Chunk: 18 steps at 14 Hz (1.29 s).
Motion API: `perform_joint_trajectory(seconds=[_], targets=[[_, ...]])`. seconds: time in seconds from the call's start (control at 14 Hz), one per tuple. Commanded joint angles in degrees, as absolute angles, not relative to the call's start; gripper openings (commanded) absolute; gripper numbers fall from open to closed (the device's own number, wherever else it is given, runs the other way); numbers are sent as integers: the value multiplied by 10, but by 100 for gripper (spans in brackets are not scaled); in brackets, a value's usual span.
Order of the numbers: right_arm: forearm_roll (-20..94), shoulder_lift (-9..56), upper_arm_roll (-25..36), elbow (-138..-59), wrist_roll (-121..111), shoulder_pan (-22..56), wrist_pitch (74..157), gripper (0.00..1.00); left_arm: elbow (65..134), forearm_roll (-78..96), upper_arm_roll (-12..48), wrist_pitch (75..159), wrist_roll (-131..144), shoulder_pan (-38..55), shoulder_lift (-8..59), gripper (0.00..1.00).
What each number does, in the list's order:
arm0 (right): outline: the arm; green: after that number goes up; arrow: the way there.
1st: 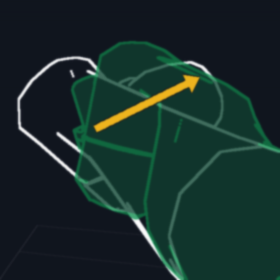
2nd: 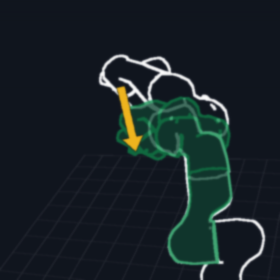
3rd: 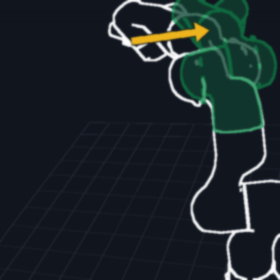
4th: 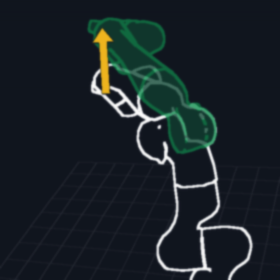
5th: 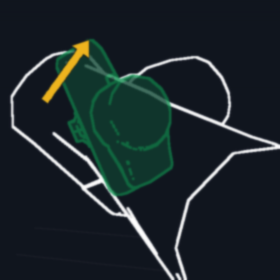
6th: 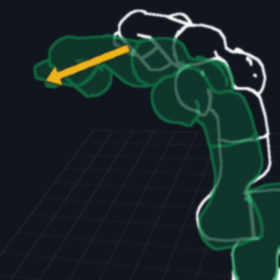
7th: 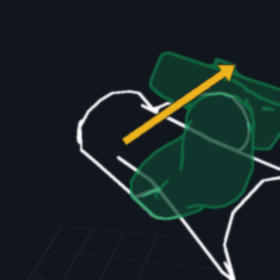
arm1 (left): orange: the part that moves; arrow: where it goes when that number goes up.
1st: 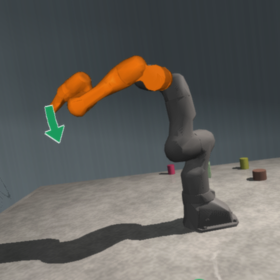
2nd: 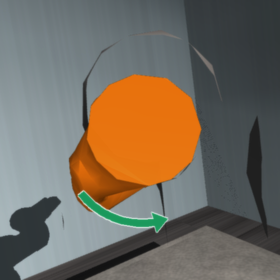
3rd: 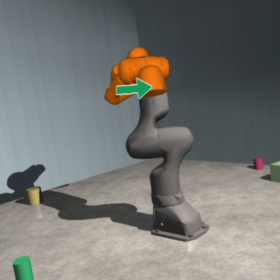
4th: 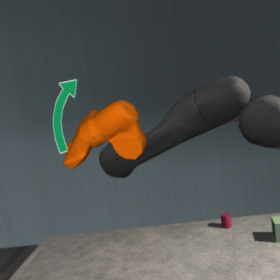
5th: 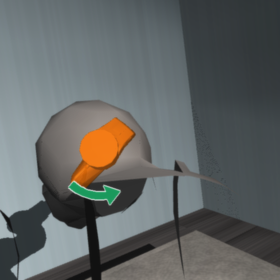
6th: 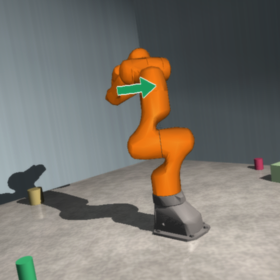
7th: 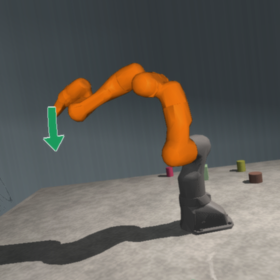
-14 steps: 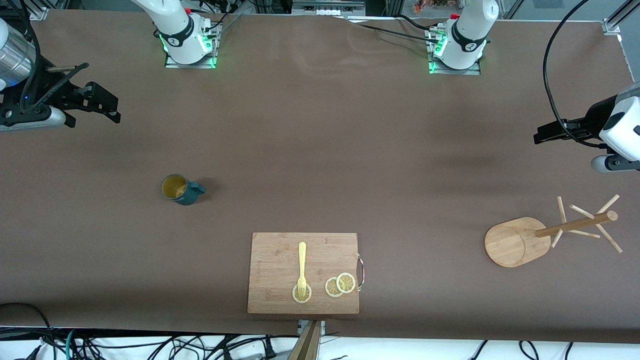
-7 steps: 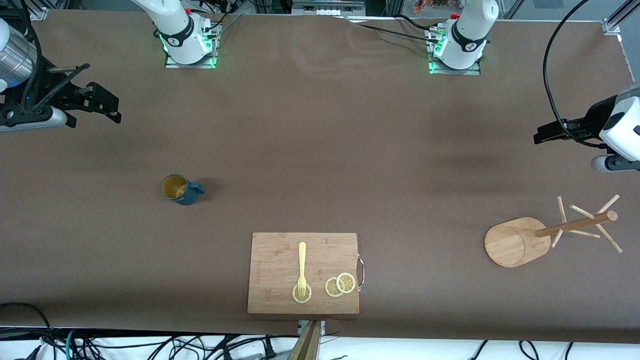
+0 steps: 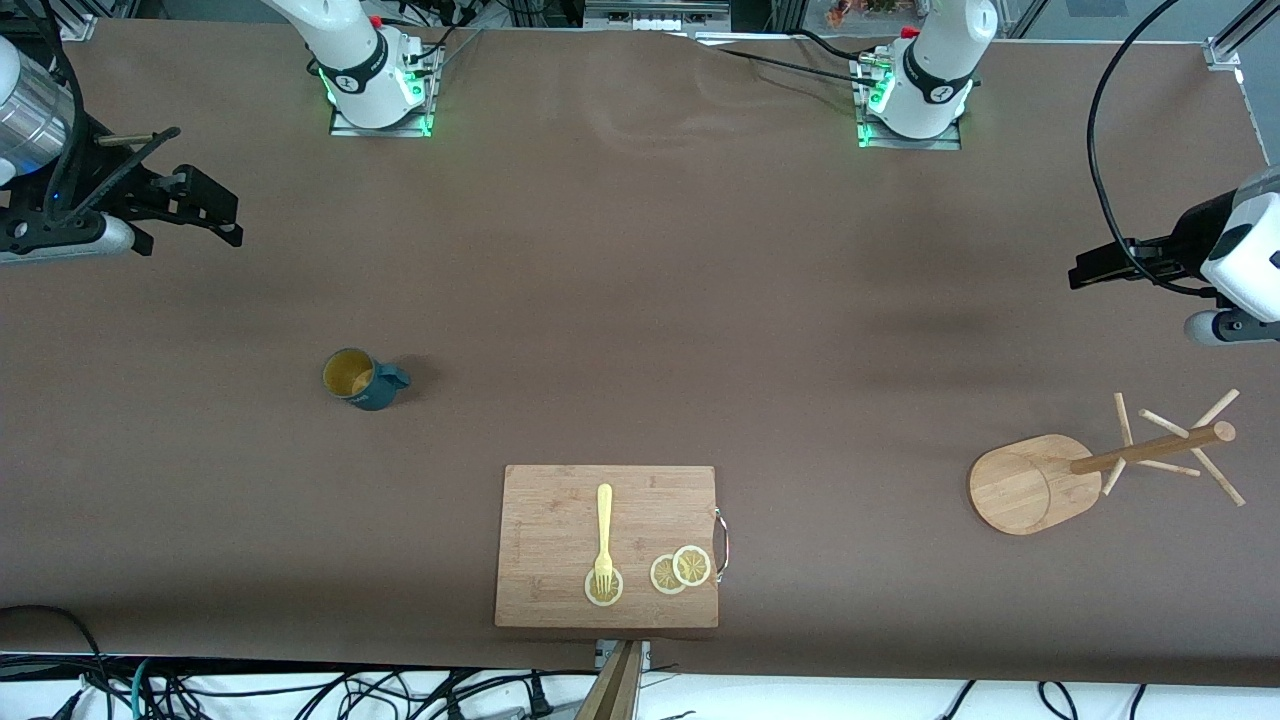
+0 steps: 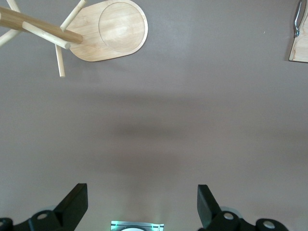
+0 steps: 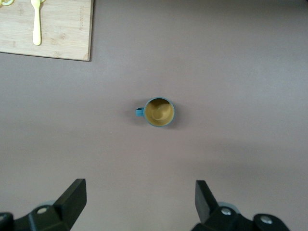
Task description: Pass cup and hang on rack
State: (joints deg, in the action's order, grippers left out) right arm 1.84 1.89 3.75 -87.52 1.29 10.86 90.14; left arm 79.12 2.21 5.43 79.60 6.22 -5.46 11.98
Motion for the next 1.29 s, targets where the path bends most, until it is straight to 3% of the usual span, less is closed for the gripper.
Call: perform_joint_trajectory(seconds=[0.0,0.86,1.21], targets=[[12,22,36,-870,7,110,896,100,768,31,54,791,58,-54,132,100],[11,23,36,-870,6,109,893,100,760,18,53,789,50,-58,133,100],[10,54,35,-904,4,113,875,100,760,20,53,789,51,-55,133,100]])
